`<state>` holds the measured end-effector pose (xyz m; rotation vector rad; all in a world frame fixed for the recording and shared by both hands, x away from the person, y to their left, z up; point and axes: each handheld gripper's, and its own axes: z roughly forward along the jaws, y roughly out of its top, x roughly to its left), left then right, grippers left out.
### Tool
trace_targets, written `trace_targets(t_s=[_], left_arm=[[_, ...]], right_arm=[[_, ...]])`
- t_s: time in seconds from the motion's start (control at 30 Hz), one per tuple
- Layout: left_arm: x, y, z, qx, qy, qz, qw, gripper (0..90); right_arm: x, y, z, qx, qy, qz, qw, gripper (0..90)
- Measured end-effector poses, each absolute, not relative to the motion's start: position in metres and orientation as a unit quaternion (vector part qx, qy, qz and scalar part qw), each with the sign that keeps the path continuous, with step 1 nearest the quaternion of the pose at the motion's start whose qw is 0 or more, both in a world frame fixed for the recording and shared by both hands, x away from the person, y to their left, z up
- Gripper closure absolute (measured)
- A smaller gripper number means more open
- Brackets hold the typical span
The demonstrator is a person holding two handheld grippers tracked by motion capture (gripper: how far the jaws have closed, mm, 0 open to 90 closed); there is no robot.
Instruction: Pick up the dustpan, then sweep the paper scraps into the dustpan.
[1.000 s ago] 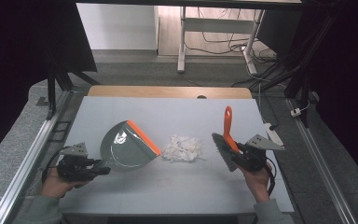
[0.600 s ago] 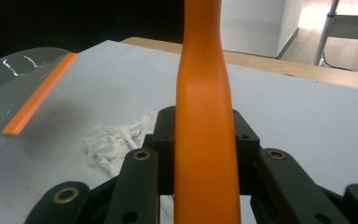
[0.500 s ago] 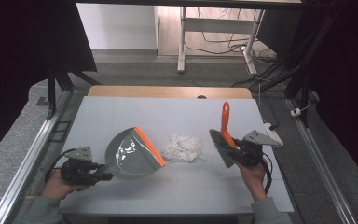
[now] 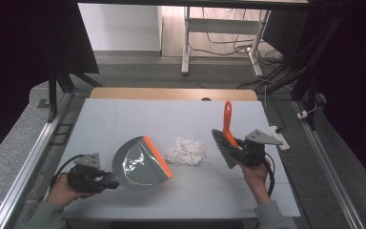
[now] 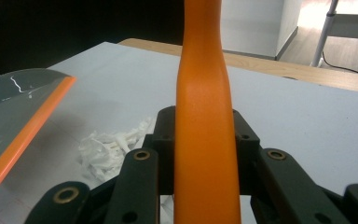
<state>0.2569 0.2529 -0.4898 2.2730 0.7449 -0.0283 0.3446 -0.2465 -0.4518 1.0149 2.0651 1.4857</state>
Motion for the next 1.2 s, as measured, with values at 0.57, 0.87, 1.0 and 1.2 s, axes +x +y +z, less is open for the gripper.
trace_targets(t_s=[0.57,0.87,1.0,1.2], left_arm=[[0.255,0.25,-0.493,0.885,0.301,-0.019,0.354,61.6],[0.256,0.252,-0.495,0.883,0.309,-0.027,0.353,61.6],[0.257,0.252,-0.497,0.883,0.312,-0.034,0.35,61.6],[0.258,0.25,-0.501,0.883,0.314,-0.043,0.346,61.5]], right_arm=[[0.366,-0.229,-0.445,0.362,0.737,0.533,0.204,70.3],[0.375,-0.221,-0.449,0.367,0.742,0.523,0.204,70.3],[0.381,-0.218,-0.449,0.37,0.742,0.519,0.205,70.3],[0.387,-0.217,-0.453,0.374,0.746,0.512,0.202,70.3]])
